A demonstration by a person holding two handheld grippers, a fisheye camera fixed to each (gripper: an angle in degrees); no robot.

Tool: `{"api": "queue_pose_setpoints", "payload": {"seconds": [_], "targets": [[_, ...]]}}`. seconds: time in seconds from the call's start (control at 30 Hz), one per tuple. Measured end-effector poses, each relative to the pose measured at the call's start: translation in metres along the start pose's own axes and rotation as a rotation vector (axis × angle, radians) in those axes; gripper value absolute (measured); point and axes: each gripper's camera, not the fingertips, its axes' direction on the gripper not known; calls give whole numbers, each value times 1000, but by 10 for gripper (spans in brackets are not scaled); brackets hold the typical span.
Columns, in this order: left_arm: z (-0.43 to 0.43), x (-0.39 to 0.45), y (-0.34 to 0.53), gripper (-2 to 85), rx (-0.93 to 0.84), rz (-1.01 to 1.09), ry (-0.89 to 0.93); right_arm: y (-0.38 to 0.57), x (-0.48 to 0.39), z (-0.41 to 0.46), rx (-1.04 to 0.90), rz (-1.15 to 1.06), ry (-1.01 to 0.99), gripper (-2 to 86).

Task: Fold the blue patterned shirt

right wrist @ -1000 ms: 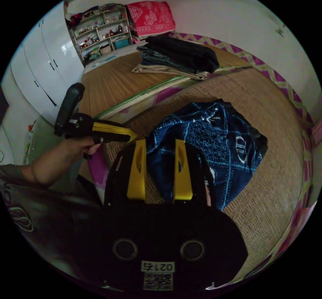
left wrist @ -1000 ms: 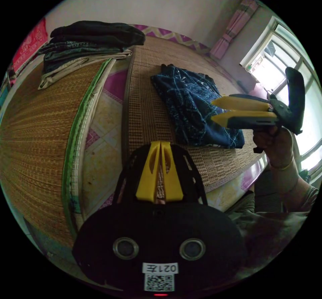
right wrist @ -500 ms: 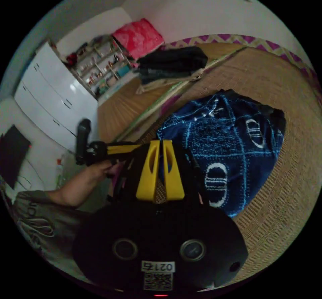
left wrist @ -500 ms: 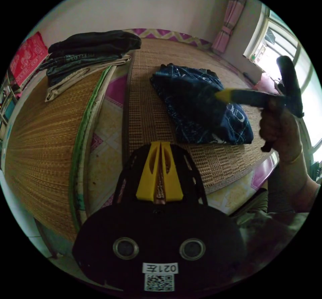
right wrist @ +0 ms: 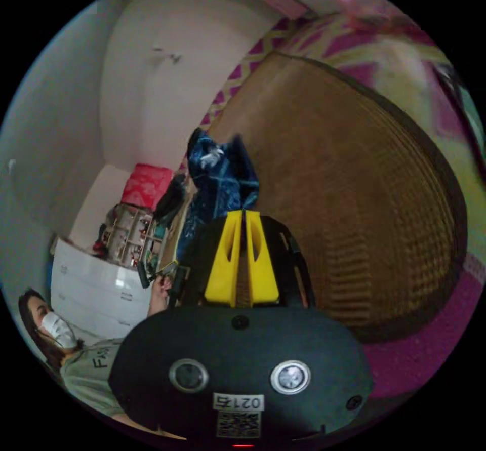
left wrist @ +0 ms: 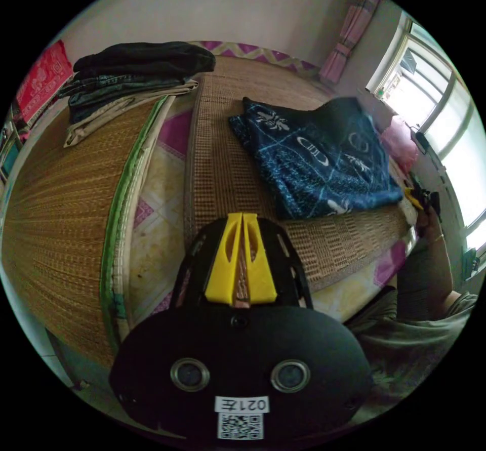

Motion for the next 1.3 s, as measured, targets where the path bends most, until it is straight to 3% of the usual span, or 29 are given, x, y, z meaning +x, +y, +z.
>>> {"api": "queue_pose_setpoints", "payload": {"seconds": [0.13,0.2,0.3,0.4,0.53,0.7,0.83,1.0,1.13,1.3], "targets": [[-16,-19,-2,-8,60,-43,81,9,16,-46,110,-69,17,41],[-47,-25,-15,-5,224,14,231,-10,-12,-44,78,-235,81,59],[-65,-24,-56,18,293,101,185,-50,-48,-5,-34,-425,81,82],[-45,-34,-114,58,193,132,189,-100,-64,53,-174,-494,151,94],[-7,-68,-168,70,105,36,258,-156,-59,101,-224,-497,305,100],[35,-114,-216,83,66,-83,299,-219,-11,135,-303,-331,191,102],[58,-130,-241,97,-4,-100,329,-230,6,146,-325,-329,232,94],[70,-138,-257,13,-88,-65,409,-227,19,135,-300,-356,249,28],[24,-148,-243,-4,110,-15,527,-219,13,98,-208,-382,97,-2],[-106,-135,-169,-9,347,330,750,-152,-54,-8,-175,-612,-253,-5]]}}
